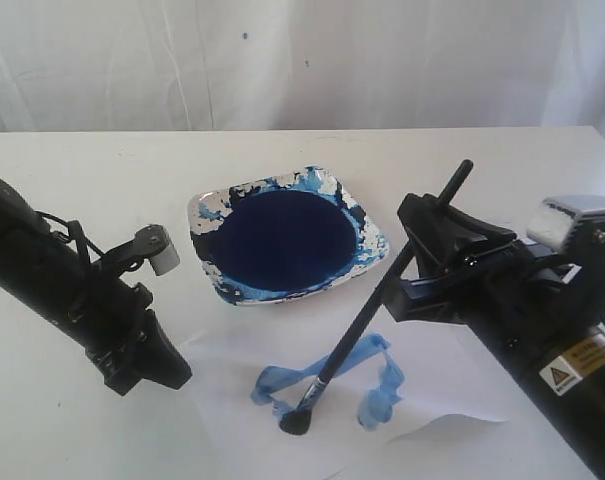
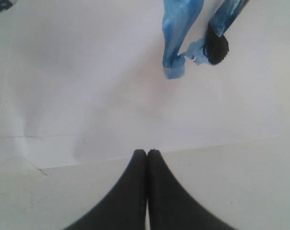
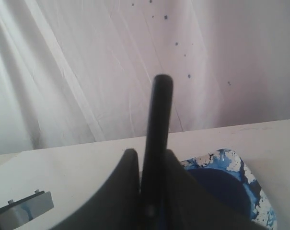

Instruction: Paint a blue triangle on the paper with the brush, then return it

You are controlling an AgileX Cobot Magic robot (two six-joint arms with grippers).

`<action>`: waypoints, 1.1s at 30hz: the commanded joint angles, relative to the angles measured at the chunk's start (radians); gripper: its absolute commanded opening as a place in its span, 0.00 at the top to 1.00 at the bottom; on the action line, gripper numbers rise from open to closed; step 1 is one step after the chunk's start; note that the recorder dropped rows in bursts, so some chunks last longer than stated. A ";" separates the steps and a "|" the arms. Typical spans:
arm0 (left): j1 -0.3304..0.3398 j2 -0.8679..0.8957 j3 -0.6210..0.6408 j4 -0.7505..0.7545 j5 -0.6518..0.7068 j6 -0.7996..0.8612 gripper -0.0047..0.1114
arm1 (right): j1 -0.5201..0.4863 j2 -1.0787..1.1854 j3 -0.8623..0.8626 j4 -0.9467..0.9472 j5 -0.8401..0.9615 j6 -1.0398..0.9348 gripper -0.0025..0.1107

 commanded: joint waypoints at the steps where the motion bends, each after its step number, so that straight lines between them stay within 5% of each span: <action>1: 0.004 -0.003 0.003 -0.022 0.021 0.007 0.96 | -0.001 -0.028 0.018 -0.002 0.028 -0.053 0.98; 12: 0.004 -0.005 -0.034 -0.067 0.140 -0.024 0.96 | -0.001 -0.094 0.010 -0.008 0.028 0.189 0.98; 33: -0.007 0.140 0.008 -0.189 0.119 -0.132 0.96 | -0.001 -0.116 0.004 -0.001 0.028 0.189 0.98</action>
